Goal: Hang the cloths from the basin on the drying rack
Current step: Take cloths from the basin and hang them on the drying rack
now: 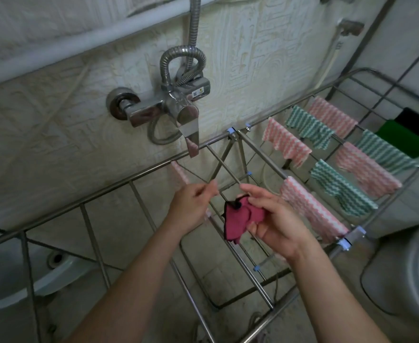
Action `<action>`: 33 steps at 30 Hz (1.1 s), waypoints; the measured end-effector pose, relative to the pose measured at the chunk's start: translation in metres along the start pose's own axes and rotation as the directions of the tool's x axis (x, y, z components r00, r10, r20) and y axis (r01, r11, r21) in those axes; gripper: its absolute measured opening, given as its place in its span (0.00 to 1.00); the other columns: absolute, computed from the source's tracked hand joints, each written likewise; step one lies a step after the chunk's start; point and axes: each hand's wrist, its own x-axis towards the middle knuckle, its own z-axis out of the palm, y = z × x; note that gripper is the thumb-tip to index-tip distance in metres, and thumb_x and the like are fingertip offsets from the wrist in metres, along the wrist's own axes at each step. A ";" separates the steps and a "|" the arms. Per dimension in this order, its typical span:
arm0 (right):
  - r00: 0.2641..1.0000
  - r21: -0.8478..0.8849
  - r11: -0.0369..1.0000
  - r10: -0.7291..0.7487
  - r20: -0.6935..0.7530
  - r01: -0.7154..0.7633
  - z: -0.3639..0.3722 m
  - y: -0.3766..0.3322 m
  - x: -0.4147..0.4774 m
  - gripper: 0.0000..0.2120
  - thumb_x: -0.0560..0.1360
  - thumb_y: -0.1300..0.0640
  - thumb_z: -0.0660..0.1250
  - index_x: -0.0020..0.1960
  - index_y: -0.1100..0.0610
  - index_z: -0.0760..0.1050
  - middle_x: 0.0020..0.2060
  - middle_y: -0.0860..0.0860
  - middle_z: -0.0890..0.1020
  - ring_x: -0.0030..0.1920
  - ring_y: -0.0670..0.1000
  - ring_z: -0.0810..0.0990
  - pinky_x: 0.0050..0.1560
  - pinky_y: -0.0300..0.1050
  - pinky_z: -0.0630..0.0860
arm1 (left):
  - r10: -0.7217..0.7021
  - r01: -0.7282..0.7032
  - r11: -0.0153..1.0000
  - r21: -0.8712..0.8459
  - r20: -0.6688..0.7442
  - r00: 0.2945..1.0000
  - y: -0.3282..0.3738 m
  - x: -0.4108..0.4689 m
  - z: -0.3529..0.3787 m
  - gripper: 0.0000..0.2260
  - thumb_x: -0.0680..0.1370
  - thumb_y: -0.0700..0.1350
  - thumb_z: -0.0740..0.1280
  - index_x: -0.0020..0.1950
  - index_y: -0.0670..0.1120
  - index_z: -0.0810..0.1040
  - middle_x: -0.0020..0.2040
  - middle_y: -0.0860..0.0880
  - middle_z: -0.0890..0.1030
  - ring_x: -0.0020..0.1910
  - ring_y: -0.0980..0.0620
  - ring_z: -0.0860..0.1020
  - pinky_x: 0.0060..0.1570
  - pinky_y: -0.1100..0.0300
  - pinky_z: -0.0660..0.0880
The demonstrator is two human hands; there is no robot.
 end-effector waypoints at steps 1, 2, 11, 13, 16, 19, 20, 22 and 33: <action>0.999 0.060 0.998 -0.022 0.041 0.020 -0.001 0.000 -0.008 0.15 0.73 0.67 0.61 0.56 0.58 0.79 0.42 0.57 0.81 0.34 0.51 0.79 0.28 0.39 0.76 | -0.052 0.070 0.987 -0.146 0.122 0.991 0.009 -0.012 0.002 0.18 0.78 0.58 0.60 0.48 0.47 0.82 0.46 0.53 0.83 0.48 0.54 0.81 0.48 0.61 0.76; 0.996 0.099 0.994 -0.044 0.074 0.036 -0.001 -0.001 -0.012 0.16 0.73 0.67 0.61 0.57 0.57 0.78 0.43 0.57 0.81 0.36 0.51 0.80 0.30 0.39 0.77 | -0.060 0.107 0.971 -0.216 0.211 0.976 0.014 -0.023 0.004 0.17 0.77 0.58 0.62 0.48 0.46 0.82 0.43 0.51 0.85 0.45 0.54 0.83 0.45 0.62 0.77; 0.985 -0.168 0.974 -0.130 0.115 0.149 0.005 -0.001 -0.046 0.24 0.73 0.74 0.61 0.64 0.55 0.74 0.51 0.55 0.80 0.43 0.53 0.82 0.43 0.49 0.81 | 0.221 -0.247 0.923 -0.295 -0.121 0.968 0.026 -0.052 0.009 0.13 0.75 0.38 0.70 0.47 0.59 0.83 0.43 0.56 0.85 0.45 0.56 0.83 0.48 0.61 0.79; 0.981 -0.437 0.879 -0.184 0.063 0.192 0.009 -0.005 -0.056 0.20 0.75 0.74 0.62 0.60 0.56 0.76 0.51 0.56 0.80 0.43 0.54 0.82 0.46 0.51 0.82 | 0.293 -0.310 0.940 -0.142 -0.128 0.947 0.032 -0.052 0.008 0.15 0.75 0.40 0.69 0.48 0.62 0.82 0.43 0.63 0.84 0.46 0.61 0.82 0.49 0.65 0.77; 0.938 -0.868 0.442 -0.339 0.073 0.227 0.009 -0.014 -0.066 0.09 0.74 0.65 0.69 0.48 0.52 0.80 0.41 0.51 0.83 0.41 0.49 0.82 0.46 0.45 0.80 | 0.400 -0.391 0.917 0.082 -0.164 0.902 0.045 -0.052 0.007 0.11 0.76 0.43 0.68 0.53 0.59 0.82 0.44 0.63 0.82 0.46 0.63 0.81 0.48 0.69 0.75; 0.906 -0.995 0.027 -0.416 0.077 0.097 0.001 -0.021 -0.073 0.11 0.72 0.52 0.73 0.33 0.45 0.75 0.30 0.48 0.80 0.33 0.49 0.78 0.36 0.46 0.74 | 0.454 -0.437 0.890 0.126 -0.169 0.875 0.055 -0.044 0.007 0.09 0.77 0.43 0.67 0.52 0.55 0.83 0.45 0.57 0.83 0.45 0.61 0.80 0.49 0.60 0.78; 0.900 -0.998 -0.044 -0.430 0.069 0.055 -0.001 -0.023 -0.074 0.14 0.71 0.49 0.73 0.30 0.44 0.72 0.29 0.48 0.79 0.32 0.49 0.76 0.34 0.46 0.72 | 0.450 -0.434 0.892 0.127 -0.147 0.881 0.059 -0.041 0.008 0.08 0.77 0.43 0.66 0.50 0.55 0.82 0.44 0.56 0.83 0.43 0.59 0.80 0.48 0.56 0.78; 0.899 -0.996 -0.087 -0.437 0.032 -0.007 -0.004 -0.027 -0.076 0.14 0.70 0.45 0.73 0.30 0.45 0.72 0.28 0.48 0.79 0.31 0.48 0.76 0.32 0.45 0.70 | 0.448 -0.434 0.891 0.134 -0.108 0.887 0.065 -0.035 0.009 0.07 0.78 0.44 0.64 0.47 0.56 0.79 0.40 0.54 0.81 0.41 0.54 0.80 0.46 0.48 0.78; 0.962 -0.873 0.461 -0.270 0.034 0.160 -0.039 -0.071 -0.103 0.05 0.71 0.57 0.73 0.42 0.60 0.83 0.36 0.56 0.85 0.34 0.47 0.80 0.38 0.36 0.75 | 0.322 -0.324 0.932 -0.166 -0.039 0.946 0.094 -0.052 -0.017 0.07 0.81 0.42 0.60 0.47 0.49 0.76 0.33 0.56 0.77 0.30 0.59 0.74 0.31 0.66 0.71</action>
